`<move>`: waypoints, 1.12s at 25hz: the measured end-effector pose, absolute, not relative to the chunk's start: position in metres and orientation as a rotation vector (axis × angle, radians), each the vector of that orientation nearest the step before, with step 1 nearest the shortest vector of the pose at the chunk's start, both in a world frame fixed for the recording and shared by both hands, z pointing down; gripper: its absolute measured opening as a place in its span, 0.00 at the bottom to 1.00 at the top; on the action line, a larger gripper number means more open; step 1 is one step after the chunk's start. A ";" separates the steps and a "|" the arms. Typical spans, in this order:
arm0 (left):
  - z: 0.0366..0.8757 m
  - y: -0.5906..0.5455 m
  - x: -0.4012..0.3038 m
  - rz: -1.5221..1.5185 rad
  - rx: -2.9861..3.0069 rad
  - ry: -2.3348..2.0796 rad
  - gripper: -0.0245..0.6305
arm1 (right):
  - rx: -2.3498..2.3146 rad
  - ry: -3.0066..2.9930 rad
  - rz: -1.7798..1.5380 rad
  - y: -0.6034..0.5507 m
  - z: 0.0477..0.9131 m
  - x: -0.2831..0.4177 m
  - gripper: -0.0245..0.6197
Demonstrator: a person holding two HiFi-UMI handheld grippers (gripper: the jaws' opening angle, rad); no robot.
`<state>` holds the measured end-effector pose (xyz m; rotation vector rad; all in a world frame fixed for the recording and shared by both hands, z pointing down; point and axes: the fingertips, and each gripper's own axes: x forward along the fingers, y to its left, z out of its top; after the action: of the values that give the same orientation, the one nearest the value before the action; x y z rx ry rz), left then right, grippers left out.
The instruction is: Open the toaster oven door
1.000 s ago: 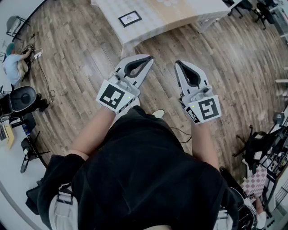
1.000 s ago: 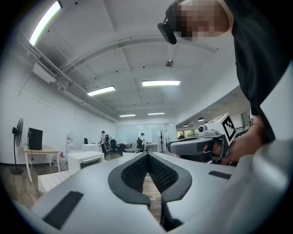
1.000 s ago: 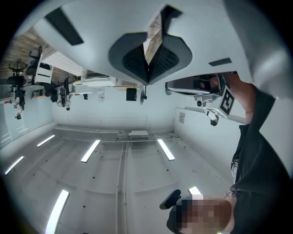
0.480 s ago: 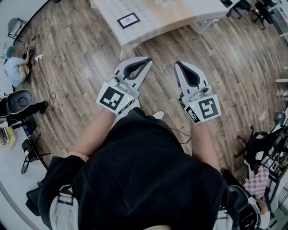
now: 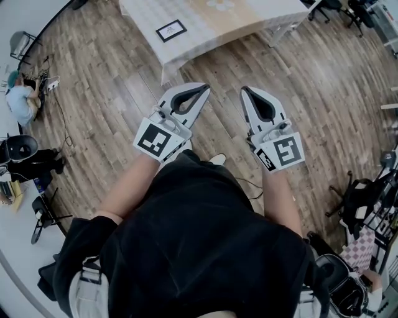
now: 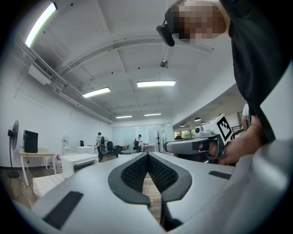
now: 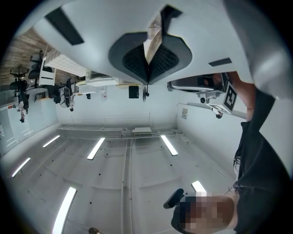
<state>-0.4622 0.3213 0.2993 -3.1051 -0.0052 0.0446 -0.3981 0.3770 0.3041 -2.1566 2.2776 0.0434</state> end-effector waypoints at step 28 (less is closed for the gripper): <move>0.314 0.294 -0.318 0.046 -3.118 -0.090 0.06 | -2.268 2.244 0.001 0.365 0.331 -0.259 0.06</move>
<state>-0.3180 0.2936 0.3142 -3.1180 -0.0903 0.0459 -0.2592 0.3646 0.3306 -2.2680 2.2440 0.0010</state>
